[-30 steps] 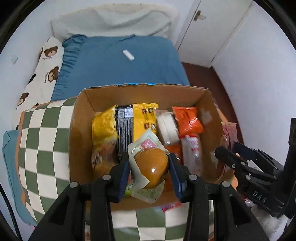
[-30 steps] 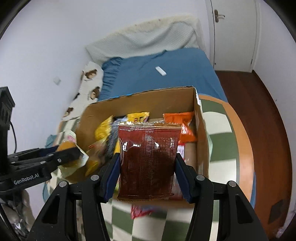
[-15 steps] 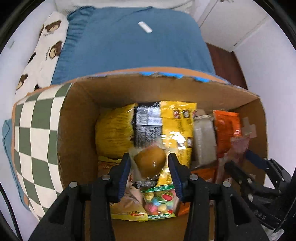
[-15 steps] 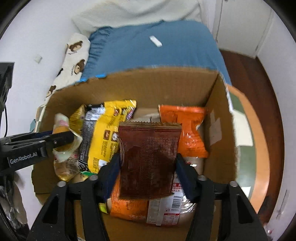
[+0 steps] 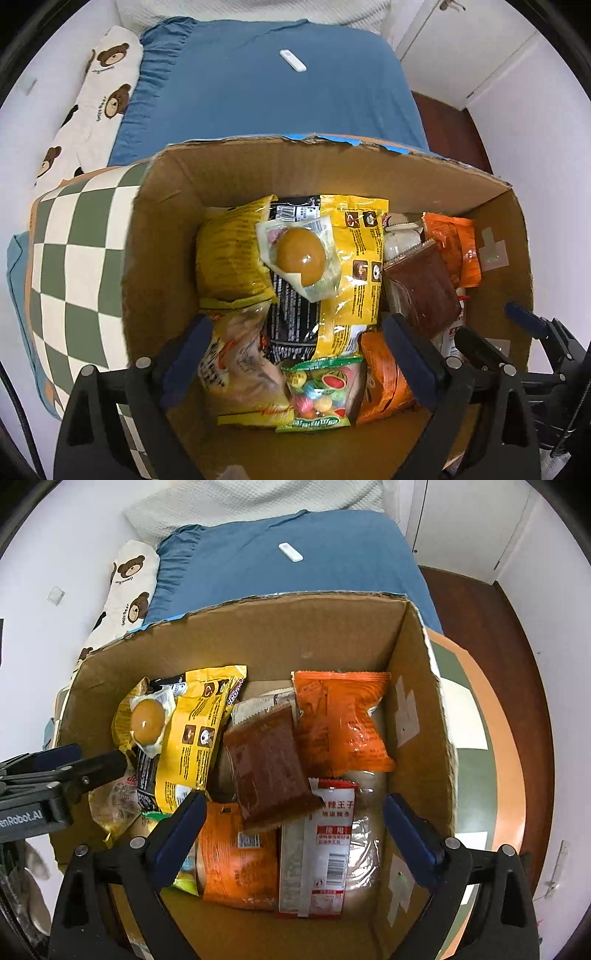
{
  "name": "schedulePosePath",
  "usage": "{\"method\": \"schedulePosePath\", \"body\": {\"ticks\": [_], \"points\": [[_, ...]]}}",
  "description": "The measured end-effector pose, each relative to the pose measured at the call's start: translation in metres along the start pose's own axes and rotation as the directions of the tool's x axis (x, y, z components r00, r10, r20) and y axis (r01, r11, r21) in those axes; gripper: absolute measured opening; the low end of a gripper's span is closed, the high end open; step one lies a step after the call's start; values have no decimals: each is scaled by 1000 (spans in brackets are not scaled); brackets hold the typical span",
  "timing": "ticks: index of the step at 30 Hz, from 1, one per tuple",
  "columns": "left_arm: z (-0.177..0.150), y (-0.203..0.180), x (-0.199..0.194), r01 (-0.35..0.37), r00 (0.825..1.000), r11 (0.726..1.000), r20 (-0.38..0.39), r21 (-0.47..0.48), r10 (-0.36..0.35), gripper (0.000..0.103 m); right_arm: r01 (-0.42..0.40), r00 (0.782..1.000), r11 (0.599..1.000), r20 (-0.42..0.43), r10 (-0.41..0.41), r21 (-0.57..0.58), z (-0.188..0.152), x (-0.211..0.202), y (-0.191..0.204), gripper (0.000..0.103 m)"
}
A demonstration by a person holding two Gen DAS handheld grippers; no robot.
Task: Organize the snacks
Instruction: 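Carry both packets into the box and open both tools, then grasp the white nitz cookie packet with the left tool while the right tool grasps the red packet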
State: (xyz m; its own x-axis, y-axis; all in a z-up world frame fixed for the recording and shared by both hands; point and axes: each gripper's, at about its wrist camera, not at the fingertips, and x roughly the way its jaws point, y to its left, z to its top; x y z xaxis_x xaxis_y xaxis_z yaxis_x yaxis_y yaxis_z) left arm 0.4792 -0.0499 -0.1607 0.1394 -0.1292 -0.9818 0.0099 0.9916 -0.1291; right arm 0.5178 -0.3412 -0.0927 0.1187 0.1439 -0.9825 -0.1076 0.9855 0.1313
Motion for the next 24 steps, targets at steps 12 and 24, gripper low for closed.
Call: {"method": "schedulePosePath", "body": {"ticks": [12, 24], "points": [[-67, 8, -62, -50, 976, 998, 212, -24, 54, 95, 23, 988, 999, 151, -20, -22, -43, -58, 5, 98], [-147, 2, -134, -87, 902, 996, 423, -16, 86, 95, 44, 941, 998, 339, -24, -53, -112, -135, 21, 98]]}}
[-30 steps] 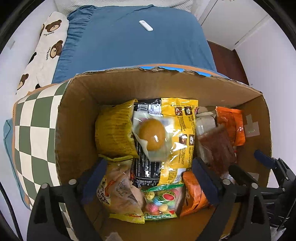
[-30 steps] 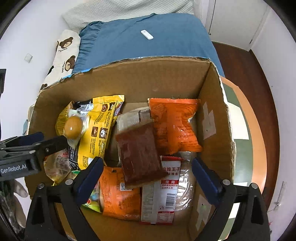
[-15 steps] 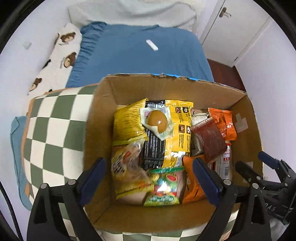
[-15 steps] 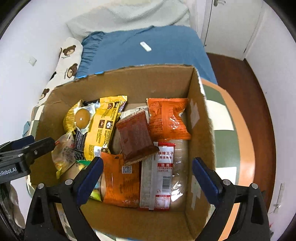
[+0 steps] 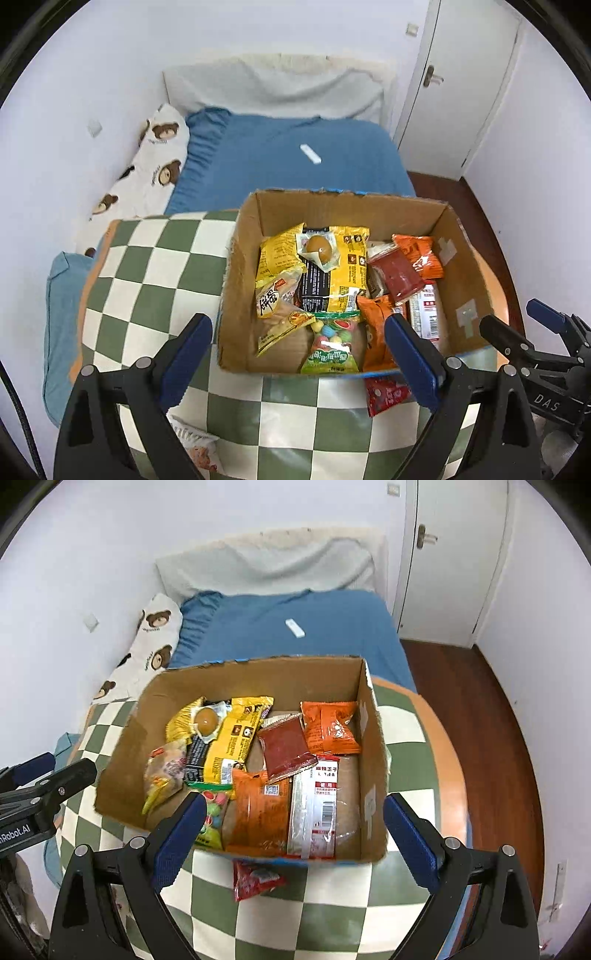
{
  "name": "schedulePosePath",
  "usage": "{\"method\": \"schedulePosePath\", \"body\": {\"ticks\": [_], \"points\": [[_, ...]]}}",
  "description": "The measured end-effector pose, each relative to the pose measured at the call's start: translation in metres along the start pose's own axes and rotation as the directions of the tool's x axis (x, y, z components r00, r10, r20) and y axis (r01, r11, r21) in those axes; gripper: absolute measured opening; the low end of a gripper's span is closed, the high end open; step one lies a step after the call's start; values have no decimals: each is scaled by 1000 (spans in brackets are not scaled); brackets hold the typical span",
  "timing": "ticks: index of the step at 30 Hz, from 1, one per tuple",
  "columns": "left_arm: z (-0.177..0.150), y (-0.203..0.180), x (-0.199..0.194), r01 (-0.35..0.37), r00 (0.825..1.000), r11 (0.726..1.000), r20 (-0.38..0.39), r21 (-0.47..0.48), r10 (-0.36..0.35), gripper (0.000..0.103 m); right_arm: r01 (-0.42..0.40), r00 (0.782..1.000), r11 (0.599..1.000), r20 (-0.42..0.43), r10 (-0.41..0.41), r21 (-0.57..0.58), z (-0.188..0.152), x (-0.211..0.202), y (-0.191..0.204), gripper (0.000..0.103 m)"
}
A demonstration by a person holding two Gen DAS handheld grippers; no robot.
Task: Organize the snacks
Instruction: 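Grasp the white nitz cookie packet with the left tool while the right tool grasps the red packet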
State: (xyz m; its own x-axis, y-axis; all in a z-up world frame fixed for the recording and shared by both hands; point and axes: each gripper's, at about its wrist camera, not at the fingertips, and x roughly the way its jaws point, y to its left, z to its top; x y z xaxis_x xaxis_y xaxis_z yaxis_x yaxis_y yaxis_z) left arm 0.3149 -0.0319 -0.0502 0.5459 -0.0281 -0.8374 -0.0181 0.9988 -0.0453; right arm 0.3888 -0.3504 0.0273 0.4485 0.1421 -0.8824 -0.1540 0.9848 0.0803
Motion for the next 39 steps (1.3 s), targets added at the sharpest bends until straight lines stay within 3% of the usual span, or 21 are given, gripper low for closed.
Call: {"method": "schedulePosePath", "body": {"ticks": [10, 15, 18, 19, 21, 23, 27, 34, 35, 36, 39], "points": [[-34, -7, -62, 0, 994, 1000, 107, 28, -3, 95, -6, 992, 1000, 125, 6, 4, -35, -73, 9, 98], [-47, -6, -73, -23, 991, 1000, 133, 21, 20, 95, -54, 985, 998, 166, 48, 31, -51, -101, 9, 98], [-56, 0, -71, -12, 991, 1000, 134, -1, 12, 96, -70, 987, 996, 149, 61, 51, -61, -99, 7, 97], [-59, 3, -69, -8, 991, 1000, 133, -10, 9, 96, -79, 989, 995, 133, 72, 54, -65, -92, 7, 94], [-67, 10, -59, -13, 994, 999, 112, -34, 17, 96, -111, 992, 992, 74, 106, 56, -75, -70, 8, 67], [-76, 18, -46, -20, 996, 998, 81, -51, 24, 96, -133, 991, 988, 13, 133, 79, -84, -43, 7, 67], [-96, 37, -12, -118, 993, 990, -3, -74, 118, 96, -164, 976, 971, -116, 186, 174, -102, 29, 0, 67], [-127, 87, 41, -226, 966, 965, -155, -135, 205, 95, -172, 951, 942, -202, 235, 288, -117, 116, 6, 67], [-131, 94, 47, -234, 962, 962, -175, -142, 208, 95, -161, 949, 943, -216, 229, 290, -118, 127, 9, 65], [-135, 101, 51, -241, 959, 959, -191, -152, 211, 95, -158, 948, 941, -222, 230, 298, -118, 136, 11, 54], [-148, 123, 60, -252, 948, 951, -243, -177, 206, 95, -150, 952, 952, -220, 211, 266, -118, 147, 24, 48]]}}
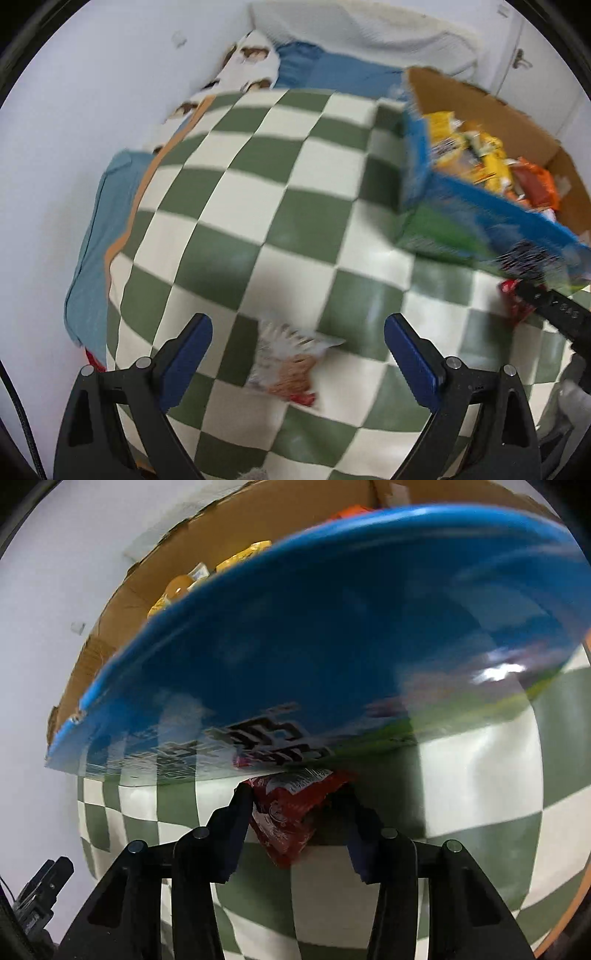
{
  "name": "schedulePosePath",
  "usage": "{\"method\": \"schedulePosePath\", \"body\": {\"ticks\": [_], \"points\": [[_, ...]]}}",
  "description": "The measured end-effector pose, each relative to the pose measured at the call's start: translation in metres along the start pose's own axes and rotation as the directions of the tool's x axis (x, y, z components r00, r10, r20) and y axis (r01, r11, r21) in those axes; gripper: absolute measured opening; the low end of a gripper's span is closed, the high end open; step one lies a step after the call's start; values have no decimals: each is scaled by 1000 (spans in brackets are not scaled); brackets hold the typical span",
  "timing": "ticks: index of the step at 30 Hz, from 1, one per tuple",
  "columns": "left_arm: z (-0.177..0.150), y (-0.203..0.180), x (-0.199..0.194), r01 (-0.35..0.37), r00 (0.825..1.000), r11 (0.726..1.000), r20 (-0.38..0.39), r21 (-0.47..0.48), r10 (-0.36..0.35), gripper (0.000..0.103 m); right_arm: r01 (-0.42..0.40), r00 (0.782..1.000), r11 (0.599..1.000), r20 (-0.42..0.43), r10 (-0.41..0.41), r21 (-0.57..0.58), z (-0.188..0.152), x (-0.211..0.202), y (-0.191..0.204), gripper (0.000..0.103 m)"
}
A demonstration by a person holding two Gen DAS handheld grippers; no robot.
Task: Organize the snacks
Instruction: 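Grasp the white nitz cookie packet with the left tool while the right tool grasps the red packet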
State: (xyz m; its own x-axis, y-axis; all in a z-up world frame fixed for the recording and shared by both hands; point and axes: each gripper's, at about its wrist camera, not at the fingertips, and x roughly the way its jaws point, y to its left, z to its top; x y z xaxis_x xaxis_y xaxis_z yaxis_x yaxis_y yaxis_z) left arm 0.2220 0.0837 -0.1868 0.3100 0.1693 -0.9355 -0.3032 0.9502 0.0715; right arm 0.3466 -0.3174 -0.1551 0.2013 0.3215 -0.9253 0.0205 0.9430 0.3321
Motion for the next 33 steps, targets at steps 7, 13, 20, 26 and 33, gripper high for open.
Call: {"method": "schedulePosePath", "body": {"ticks": [7, 13, 20, 26, 33], "points": [[-18, 24, 39, 41, 985, 999, -170, 18, -38, 95, -40, 999, 991, -26, 37, -126, -39, -10, 32, 45], [-34, 12, 86, 150, 932, 988, -337, 23, -133, 93, -62, 994, 988, -96, 48, -141, -79, 5, 43, 45], [-41, -2, 92, 188, 931, 982, -318, 0, -178, 52, -57, 992, 988, -119, 40, -144, -94, -3, 39, 44], [-73, -66, 69, 282, 909, 954, -348, 100, -232, 52, -41, 989, 990, -146, 21, -135, -100, -22, 17, 44], [-91, -116, 88, 277, 900, 941, -396, 193, -184, 53, -7, 982, 988, -189, -23, -156, -115, -20, 0, 44]]}}
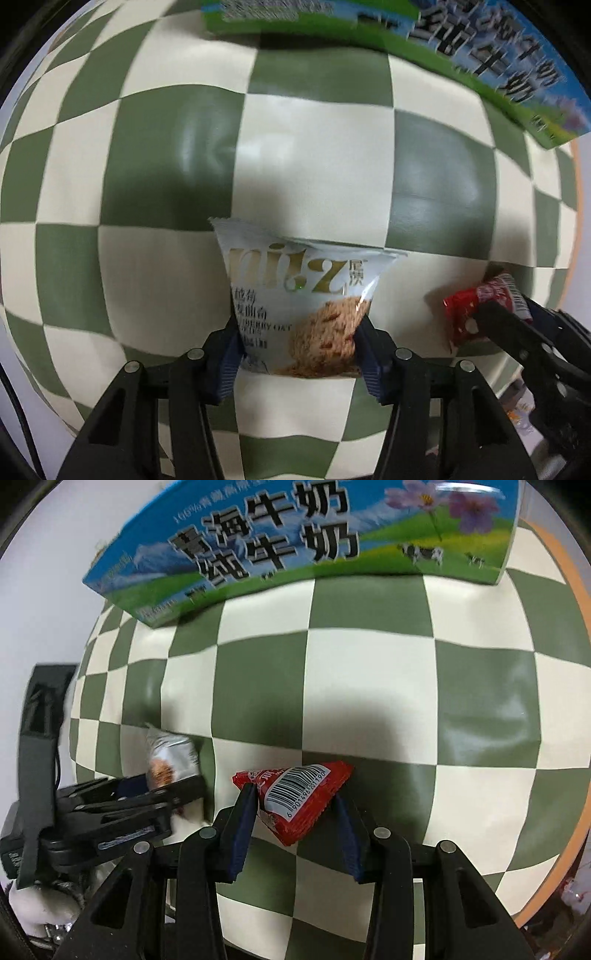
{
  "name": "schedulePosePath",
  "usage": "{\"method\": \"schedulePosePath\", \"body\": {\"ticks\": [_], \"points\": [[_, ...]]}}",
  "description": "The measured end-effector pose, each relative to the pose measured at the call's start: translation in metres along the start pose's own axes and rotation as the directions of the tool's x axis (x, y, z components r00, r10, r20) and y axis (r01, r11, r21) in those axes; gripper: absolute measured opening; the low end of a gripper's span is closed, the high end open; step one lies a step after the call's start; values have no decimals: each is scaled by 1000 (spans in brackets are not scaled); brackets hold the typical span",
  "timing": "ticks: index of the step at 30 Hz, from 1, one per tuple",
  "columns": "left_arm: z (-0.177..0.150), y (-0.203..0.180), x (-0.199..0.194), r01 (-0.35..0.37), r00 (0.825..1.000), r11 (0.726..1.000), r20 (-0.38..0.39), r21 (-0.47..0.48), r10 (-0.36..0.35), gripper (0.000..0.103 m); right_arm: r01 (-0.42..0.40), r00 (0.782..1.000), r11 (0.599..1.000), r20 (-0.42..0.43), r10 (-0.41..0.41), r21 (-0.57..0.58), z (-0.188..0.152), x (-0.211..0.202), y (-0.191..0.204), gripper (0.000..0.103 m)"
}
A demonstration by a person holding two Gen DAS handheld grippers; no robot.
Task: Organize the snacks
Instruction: 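Grasp the white nitz cookie packet with the left tool while the right tool grasps the red packet, then carry both packets into the box and open both tools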
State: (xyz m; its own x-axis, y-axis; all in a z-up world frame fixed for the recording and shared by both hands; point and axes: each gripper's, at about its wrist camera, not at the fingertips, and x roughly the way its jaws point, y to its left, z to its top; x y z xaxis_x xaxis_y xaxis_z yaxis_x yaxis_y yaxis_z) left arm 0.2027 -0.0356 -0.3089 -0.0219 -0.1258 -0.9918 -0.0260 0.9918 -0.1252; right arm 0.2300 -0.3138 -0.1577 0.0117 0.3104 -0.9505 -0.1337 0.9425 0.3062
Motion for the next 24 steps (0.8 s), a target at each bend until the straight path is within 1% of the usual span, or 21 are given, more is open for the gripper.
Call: {"method": "schedulePosePath", "body": {"ticks": [6, 9, 11, 12, 14, 15, 16, 19, 24], "points": [[6, -5, 11, -9, 1000, 1000, -25, 10, 9, 53, -3, 1000, 1000, -8, 3, 11, 6, 16, 2, 44], [7, -8, 14, -12, 1000, 1000, -25, 5, 12, 53, -11, 1000, 1000, -16, 11, 14, 8, 24, 3, 45], [8, -11, 13, -12, 1000, 1000, -14, 2, 12, 53, -7, 1000, 1000, -20, 7, 10, 10, 28, 4, 45], [16, -10, 10, -12, 1000, 1000, -3, -2, 12, 52, -5, 1000, 1000, -22, 5, 8, 10, 29, 5, 45], [14, -10, 4, -17, 1000, 1000, 20, -4, 17, 50, -7, 1000, 1000, -18, 7, 9, 11, 28, 5, 44], [13, -3, -7, -16, 999, 1000, 30, -6, 17, 50, -8, 1000, 1000, -13, 8, 8, 10, 27, 5, 43], [5, -2, -13, -13, 999, 1000, 40, -7, 13, 49, -10, 1000, 1000, -8, 10, 9, 9, 24, 3, 43], [7, 4, -34, -4, 998, 1000, 70, -2, 4, 49, -26, 999, 1000, 18, 26, 15, 4, 12, 2, 41], [3, 5, -80, 44, 988, 999, 147, 22, -47, 49, -66, 995, 998, 80, 65, 11, 3, -23, 0, 41]]}}
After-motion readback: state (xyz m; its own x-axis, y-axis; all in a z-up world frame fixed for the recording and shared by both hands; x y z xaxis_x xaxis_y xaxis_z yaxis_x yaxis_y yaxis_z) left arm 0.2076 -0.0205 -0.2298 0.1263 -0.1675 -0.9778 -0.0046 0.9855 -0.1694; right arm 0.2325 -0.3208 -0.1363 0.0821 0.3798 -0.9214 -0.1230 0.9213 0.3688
